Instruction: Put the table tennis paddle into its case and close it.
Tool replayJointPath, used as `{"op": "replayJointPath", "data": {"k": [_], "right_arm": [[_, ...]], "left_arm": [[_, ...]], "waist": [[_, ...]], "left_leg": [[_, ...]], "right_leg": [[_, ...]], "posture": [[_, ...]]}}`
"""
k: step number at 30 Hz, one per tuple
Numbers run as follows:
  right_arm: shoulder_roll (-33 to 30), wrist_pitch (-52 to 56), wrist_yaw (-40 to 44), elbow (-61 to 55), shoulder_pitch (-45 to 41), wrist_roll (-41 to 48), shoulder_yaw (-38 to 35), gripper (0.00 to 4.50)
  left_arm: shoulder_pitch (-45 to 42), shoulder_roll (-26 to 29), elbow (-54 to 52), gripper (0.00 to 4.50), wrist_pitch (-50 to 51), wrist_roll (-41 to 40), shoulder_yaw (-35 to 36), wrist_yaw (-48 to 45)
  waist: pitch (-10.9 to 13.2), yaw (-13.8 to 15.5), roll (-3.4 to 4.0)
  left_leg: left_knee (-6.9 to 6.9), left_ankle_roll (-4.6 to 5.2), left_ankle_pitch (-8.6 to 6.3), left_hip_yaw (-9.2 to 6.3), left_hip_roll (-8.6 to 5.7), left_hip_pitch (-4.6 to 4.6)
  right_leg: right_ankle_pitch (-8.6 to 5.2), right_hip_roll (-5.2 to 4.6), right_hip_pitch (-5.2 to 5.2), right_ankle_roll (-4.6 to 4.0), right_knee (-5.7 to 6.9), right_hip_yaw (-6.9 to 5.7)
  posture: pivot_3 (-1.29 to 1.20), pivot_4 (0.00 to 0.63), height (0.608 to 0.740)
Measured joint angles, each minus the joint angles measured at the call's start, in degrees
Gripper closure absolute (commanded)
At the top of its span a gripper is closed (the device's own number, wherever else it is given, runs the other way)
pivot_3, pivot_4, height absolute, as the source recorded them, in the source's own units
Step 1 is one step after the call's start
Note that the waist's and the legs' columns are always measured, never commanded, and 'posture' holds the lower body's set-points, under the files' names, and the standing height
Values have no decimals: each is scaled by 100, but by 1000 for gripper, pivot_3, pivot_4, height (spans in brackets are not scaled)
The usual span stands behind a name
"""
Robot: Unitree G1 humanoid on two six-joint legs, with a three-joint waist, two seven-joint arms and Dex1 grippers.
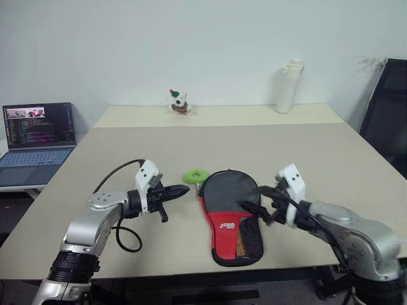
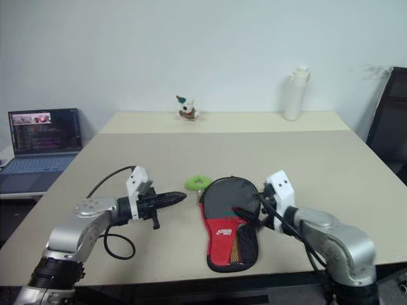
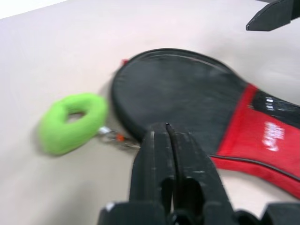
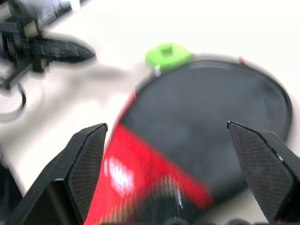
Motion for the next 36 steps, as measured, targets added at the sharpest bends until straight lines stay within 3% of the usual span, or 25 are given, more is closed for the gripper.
{"op": "replayJointPath", "data": {"k": [4,10,19,26,34,36], "right_arm": [[411,-590,-191,843,-353,-468,632,0],[479,-913,-231,1172,-374,-723,799,0],[602,-944,-246,1160,-180,-881,1160,0],[618,-943,-315,1054,-76,-965,1203,0],[678,-927,-419,925,-16,-998,1203,0],[682,-921,-453,922,-14,-999,1203,0]], "left_arm": [[-326,-52,407,2224,-49,278,-115,153],[-934,-398,1413,147,-344,798,-338,413],[-2443,-1125,4140,64,-757,1391,-497,683],[-3346,-1369,6156,64,-1430,1852,-499,821],[-3563,-1533,6686,64,-1834,2164,-491,768],[-3563,-1566,6709,650,-1878,2189,-465,753]], "waist": [[0,36,0],[0,72,-1],[-1,20,-2],[0,13,-3],[-3,23,-6],[-3,33,-7]], "left_leg": [[0,0,0,0,-14,-12],[3,0,0,3,-24,-16],[4,0,0,1,-20,-13],[2,0,0,2,-19,-16],[4,0,0,-1,-20,-11],[4,0,0,-2,-21,-12]], "right_leg": [[6,-17,-5,-9,-7,-3],[19,-29,-2,-20,-12,-13],[18,-18,-4,-19,-4,-27],[18,-17,-8,-18,-5,-30],[18,-19,-1,-17,0,-31],[18,-20,-1,-18,0,-33]], "posture": [[0,150,740],[0,150,740],[0,150,740],[0,150,740],[0,150,740],[0,150,740]]}}
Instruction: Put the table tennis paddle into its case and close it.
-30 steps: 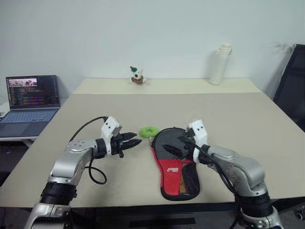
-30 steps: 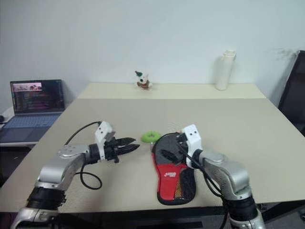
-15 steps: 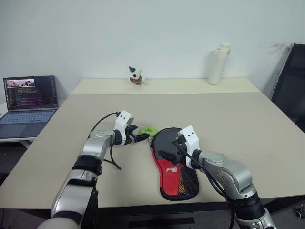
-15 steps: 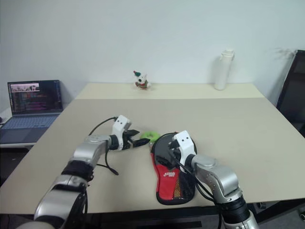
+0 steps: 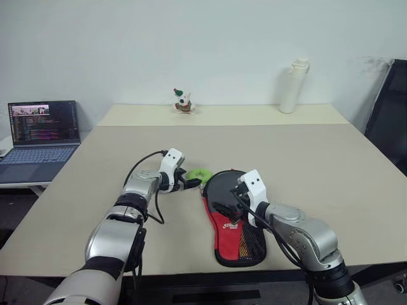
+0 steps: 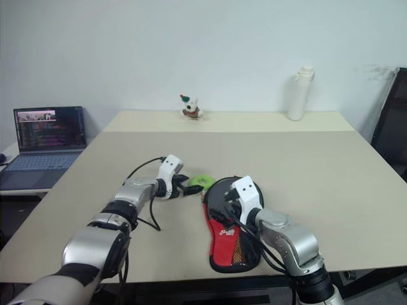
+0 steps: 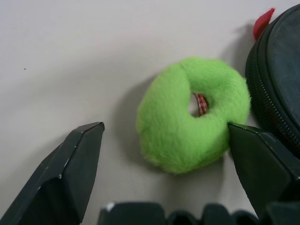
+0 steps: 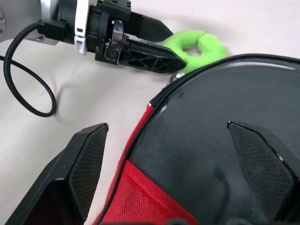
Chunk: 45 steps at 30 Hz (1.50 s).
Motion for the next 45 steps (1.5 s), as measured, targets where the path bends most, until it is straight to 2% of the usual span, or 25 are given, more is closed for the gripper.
{"op": "replayJointPath", "data": {"k": [6,7,10,12,17,22,32,45], "right_arm": [[-9,-14,-83,1,0,-120,28,0],[-4,-38,-99,8,-4,-167,57,0],[24,-292,-133,173,-41,-355,186,0],[78,-544,-136,442,-86,-506,276,0],[186,-1094,-44,1251,-92,-849,553,0],[249,-1416,-18,1534,-99,-1062,558,0],[270,-1485,-63,1406,112,-1259,538,0],[415,-1388,-305,911,681,-1454,470,0]], "left_arm": [[21,-93,0,2666,24,-2,110,-199],[38,-108,-5,3166,27,-4,137,-220],[89,-121,-29,4118,31,-26,182,-283],[125,-116,-55,4475,68,-30,232,-306],[229,-107,-259,4475,109,-14,242,-386],[225,-74,-363,4475,24,141,100,-422],[-536,-258,510,4475,-535,952,-357,393],[-1169,-971,918,4475,-1090,1935,-748,1732]], "waist": [[-1,1,-1],[-1,1,-1],[-4,-10,-4],[-7,-14,-7],[-9,-17,-9],[-22,-15,-26],[-42,-12,-56],[-44,0,-60]], "left_leg": [[1,0,0,0,0,1],[1,0,0,0,0,1],[2,0,0,1,0,8],[3,0,0,2,1,13],[3,0,1,3,2,14],[3,0,0,4,2,15],[6,0,1,0,2,17],[5,-1,0,0,-1,11]], "right_leg": [[0,0,1,0,1,-1],[0,0,1,0,1,-1],[0,0,3,1,7,1],[-14,1,6,24,9,1],[-12,3,6,20,13,5],[-11,1,7,18,13,6],[-14,2,9,23,17,3],[-14,-1,9,25,9,2]], "posture": [[0,150,740],[0,150,740],[0,150,740],[0,150,740],[0,150,740],[0,150,740],[0,150,740],[0,150,740]]}}
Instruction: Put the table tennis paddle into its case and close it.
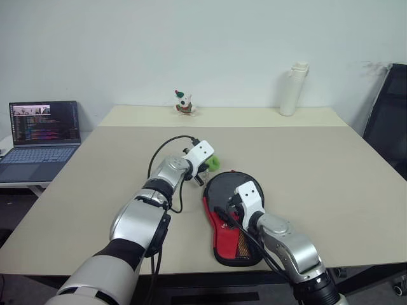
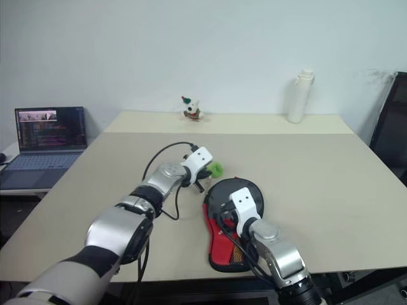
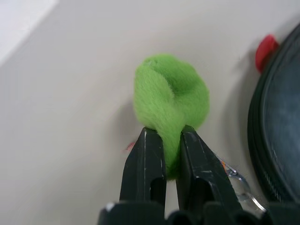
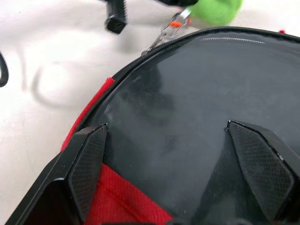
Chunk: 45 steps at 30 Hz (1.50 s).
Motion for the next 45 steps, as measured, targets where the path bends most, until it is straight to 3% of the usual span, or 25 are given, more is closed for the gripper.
{"op": "replayJointPath", "data": {"k": [11,21,28,36,45], "right_arm": [[0,332,-143,-1048,841,-124,181,0],[3,486,-240,-1277,965,-132,262,0],[-1,486,-241,-1283,969,-133,262,0],[-7,486,-218,-1182,865,-133,270,0],[-32,486,-134,-1006,679,-150,327,0]], "left_arm": [[-268,-540,143,4475,-688,1080,-765,869],[-627,-1187,238,4475,-1349,1848,-1412,1386],[-647,-1598,247,4476,-1706,1906,-1476,1340],[-645,-1650,247,4476,-1908,1832,-1464,956],[-635,-1560,225,1449,-1932,1482,-1120,764]], "waist": [[-5,4,-9],[-6,15,-10],[-6,16,-10],[-7,13,-10],[-11,-2,-9]], "left_leg": [[-1,0,0,0,0,0],[-4,-1,0,0,-1,-3],[-5,0,-1,1,-1,-3],[-5,0,-1,1,-1,-2],[-3,0,0,5,0,6]], "right_leg": [[-1,0,2,2,-5,-2],[-2,0,3,3,-13,-4],[-2,0,2,3,-16,-3],[-2,1,3,3,-15,-3],[-1,2,6,3,-12,0]], "posture": [[0,150,740],[0,150,740],[0,150,740],[0,150,740],[0,150,740]]}}
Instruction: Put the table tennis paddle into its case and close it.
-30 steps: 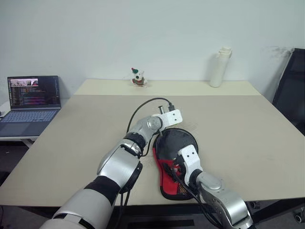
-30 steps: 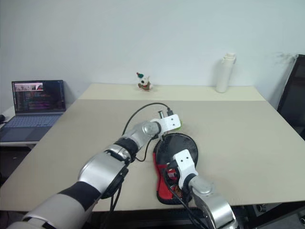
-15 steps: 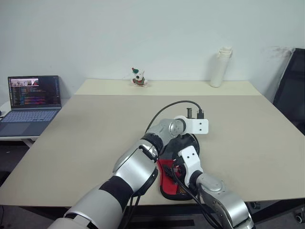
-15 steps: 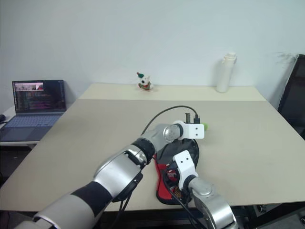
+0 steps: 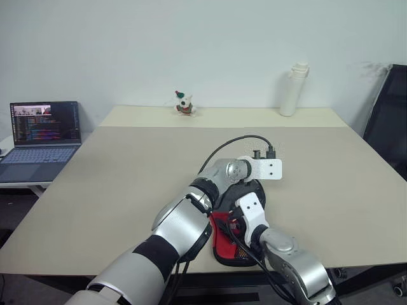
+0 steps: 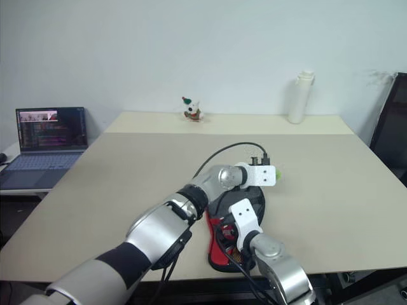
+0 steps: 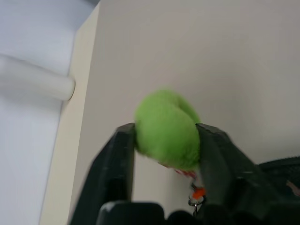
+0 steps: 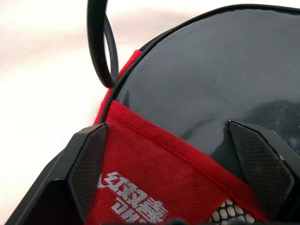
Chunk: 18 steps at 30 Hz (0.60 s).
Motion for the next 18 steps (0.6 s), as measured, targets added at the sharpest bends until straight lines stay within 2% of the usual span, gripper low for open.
{"op": "replayJointPath", "data": {"k": [1,10,18], "right_arm": [[-7,0,35,38,-40,0,-1,0],[-24,192,262,214,-377,151,-254,0],[-419,1191,838,-583,-332,988,-809,0]], "left_arm": [[0,11,-7,1114,1,-41,29,-48],[2,365,-128,1114,-19,-783,767,-571],[36,892,-338,1114,-373,-1432,1374,-834]], "waist": [[-1,-8,1],[-2,-14,2],[1,1,4]], "left_leg": [[0,0,0,3,0,2],[0,0,0,5,2,4],[0,0,0,-1,0,-15]], "right_leg": [[0,1,1,0,1,2],[0,7,-1,-1,5,5],[1,-1,-10,-1,-1,1]], "posture": [[0,150,740],[0,150,740],[0,150,740]]}}
